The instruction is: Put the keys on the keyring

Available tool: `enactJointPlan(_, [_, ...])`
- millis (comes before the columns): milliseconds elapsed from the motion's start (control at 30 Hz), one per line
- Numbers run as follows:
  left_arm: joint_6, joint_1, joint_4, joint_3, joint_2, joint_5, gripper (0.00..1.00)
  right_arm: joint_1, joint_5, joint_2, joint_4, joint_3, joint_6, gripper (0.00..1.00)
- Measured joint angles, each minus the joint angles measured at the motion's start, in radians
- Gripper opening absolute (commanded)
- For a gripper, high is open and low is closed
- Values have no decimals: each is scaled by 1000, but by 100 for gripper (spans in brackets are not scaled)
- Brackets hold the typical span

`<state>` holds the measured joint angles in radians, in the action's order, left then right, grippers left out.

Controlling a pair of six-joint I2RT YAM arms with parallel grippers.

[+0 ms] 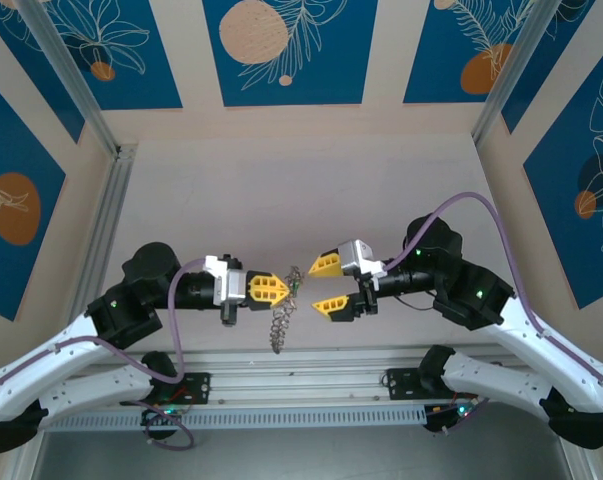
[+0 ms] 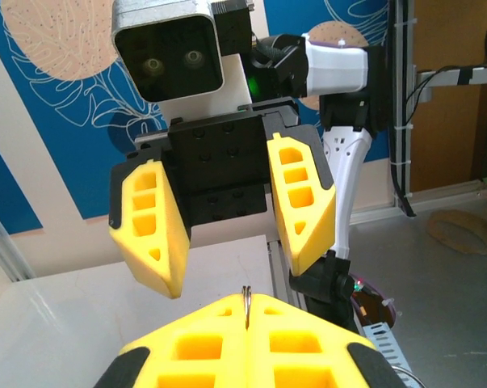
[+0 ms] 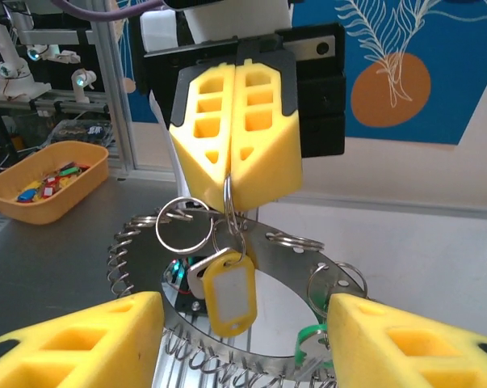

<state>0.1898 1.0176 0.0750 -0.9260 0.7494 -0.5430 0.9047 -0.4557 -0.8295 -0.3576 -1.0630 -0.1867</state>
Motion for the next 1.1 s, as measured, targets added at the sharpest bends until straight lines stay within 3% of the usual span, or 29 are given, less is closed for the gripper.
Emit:
enactJointPlan(633, [-80,-1,-117,37,-6,-40,0,77,-1,-74,175,21,-15,20])
enactJointPlan(800, [-87,-1,-143,43,19,-35,0,77,-14,-73,181,31,-15,0])
enactJointPlan(1100, [-103,-2,-165,67,19,-8,0,73,26,-64,153,31,-28,0])
